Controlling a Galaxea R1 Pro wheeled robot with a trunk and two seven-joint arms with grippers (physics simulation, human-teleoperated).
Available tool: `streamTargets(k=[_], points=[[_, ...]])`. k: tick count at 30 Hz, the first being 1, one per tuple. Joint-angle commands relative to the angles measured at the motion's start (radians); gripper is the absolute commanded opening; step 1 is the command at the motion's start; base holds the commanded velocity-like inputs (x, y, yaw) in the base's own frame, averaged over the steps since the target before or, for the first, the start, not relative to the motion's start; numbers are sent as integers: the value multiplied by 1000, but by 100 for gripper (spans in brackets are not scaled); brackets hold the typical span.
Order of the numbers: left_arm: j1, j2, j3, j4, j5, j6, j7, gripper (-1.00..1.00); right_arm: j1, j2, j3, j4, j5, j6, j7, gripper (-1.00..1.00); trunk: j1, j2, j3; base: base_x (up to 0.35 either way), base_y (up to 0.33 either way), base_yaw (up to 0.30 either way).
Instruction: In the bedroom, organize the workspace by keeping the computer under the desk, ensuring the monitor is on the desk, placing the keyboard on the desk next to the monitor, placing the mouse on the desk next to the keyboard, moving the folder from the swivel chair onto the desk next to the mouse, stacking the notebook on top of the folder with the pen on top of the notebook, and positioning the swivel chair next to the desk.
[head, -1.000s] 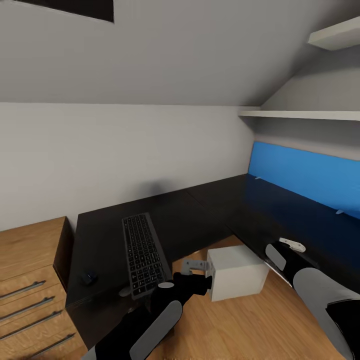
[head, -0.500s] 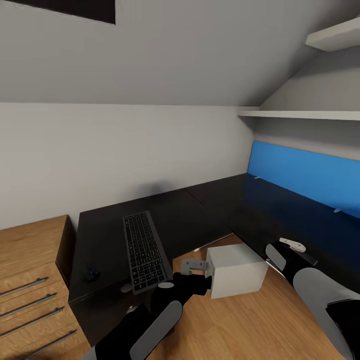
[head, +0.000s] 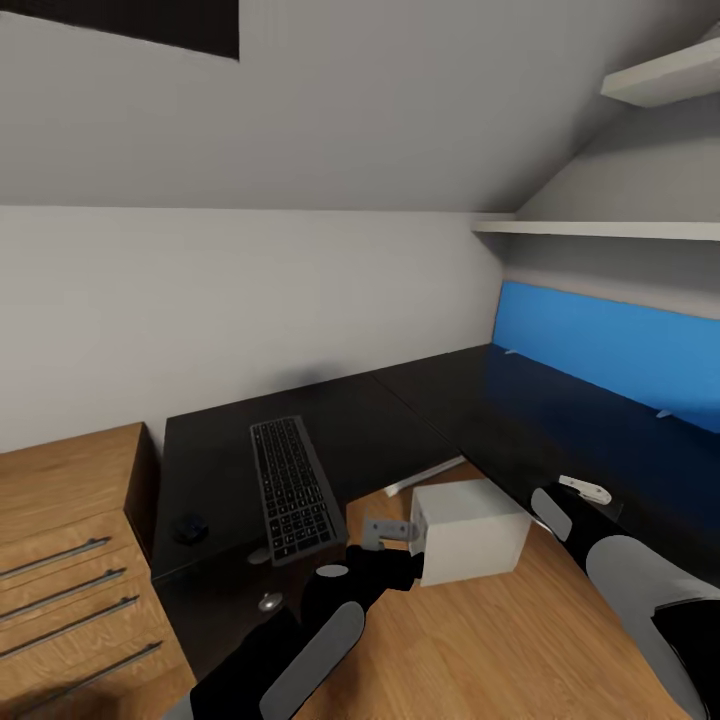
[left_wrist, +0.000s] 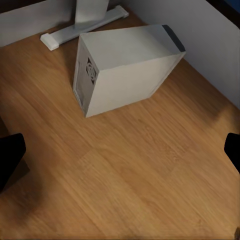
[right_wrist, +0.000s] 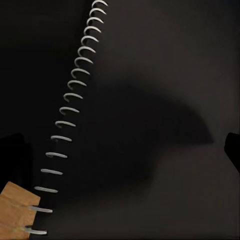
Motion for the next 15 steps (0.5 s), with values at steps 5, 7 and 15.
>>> streamTargets(k=[5, 7, 15], points=[[-1, 0, -2, -1, 9, 1, 10, 100, 0, -1, 5, 3, -17, 19, -5, 100, 0, 0, -1, -87, 0, 0], [-1, 0, -2, -1, 10, 1, 10, 100, 0, -1, 5, 3, -17, 19, -5, 100, 0, 0, -1, -215, 0, 0], [-1, 0, -2, -1, 11, 1, 9, 100, 0, -1, 5, 1, -16, 18, -4, 100, 0, 0, -1, -100, 0, 0]])
